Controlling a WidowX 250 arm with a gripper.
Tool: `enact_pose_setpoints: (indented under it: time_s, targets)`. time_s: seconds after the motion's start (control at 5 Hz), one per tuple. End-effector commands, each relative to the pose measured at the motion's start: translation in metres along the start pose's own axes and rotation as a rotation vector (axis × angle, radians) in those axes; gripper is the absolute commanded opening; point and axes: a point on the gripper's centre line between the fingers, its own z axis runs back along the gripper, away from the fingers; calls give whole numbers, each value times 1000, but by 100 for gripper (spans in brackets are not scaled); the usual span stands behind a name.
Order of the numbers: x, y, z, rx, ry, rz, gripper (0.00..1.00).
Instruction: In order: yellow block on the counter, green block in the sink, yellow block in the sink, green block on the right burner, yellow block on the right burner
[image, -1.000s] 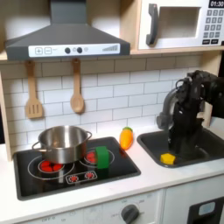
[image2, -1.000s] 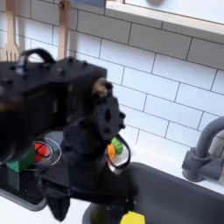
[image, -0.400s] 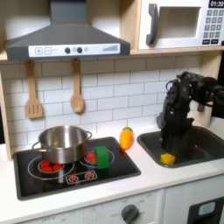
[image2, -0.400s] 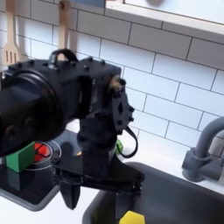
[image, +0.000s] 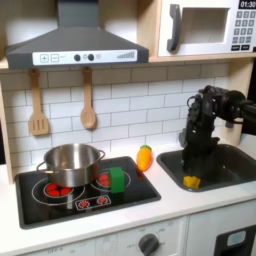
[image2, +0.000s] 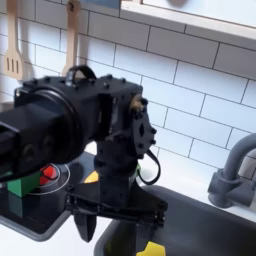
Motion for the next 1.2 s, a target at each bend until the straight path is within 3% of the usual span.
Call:
enact_pose_setpoints:
  time_s: [0.0, 0.4, 0.8, 1.0]
  targets:
    - [9, -8, -11, 1, 3, 3, 100]
    - [27, -21, -22, -5, -3, 13, 100]
    - [41, -24, -35, 9, 4, 40, 100]
    - [45, -29, -34, 6, 17, 43, 100]
